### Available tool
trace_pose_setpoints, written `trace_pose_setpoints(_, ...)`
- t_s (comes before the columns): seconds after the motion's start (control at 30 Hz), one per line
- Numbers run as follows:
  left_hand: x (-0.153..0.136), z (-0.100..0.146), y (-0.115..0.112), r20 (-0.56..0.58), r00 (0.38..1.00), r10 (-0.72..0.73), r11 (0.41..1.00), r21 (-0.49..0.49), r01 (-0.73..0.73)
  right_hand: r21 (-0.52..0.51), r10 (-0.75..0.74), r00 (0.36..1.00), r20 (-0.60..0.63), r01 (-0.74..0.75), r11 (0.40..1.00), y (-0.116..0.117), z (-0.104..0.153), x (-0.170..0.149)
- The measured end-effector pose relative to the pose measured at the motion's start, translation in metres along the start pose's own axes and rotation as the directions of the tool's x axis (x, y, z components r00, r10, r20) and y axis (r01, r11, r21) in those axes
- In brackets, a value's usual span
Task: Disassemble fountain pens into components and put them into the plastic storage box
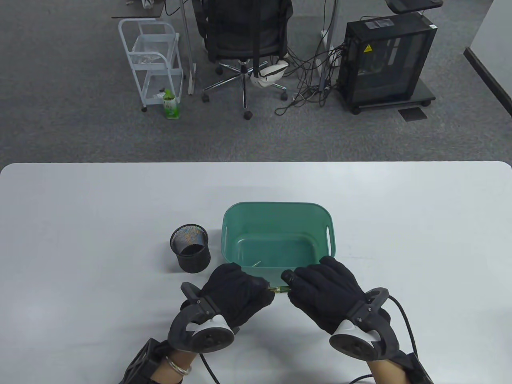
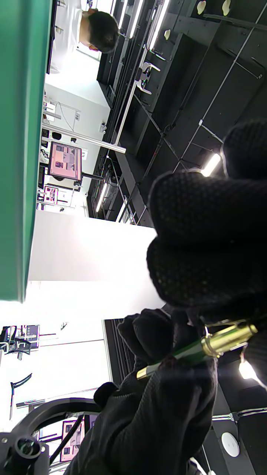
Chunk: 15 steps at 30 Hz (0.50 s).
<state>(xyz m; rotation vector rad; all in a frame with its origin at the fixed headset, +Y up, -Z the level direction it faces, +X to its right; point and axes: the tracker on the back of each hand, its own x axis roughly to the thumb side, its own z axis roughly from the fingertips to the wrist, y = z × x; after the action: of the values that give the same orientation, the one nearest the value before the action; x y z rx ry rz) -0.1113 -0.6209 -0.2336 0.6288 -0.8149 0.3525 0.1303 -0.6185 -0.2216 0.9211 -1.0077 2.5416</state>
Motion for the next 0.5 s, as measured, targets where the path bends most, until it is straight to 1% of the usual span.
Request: trace_pose_setpoints(0.5,-0.0011,0.0005,0.0001,-0.007,1.0,-0.007,1.0,-0.015,0.006,0.0,0.001,1.0,0.0,-0.001,1.0,0.0,0.0,0.0)
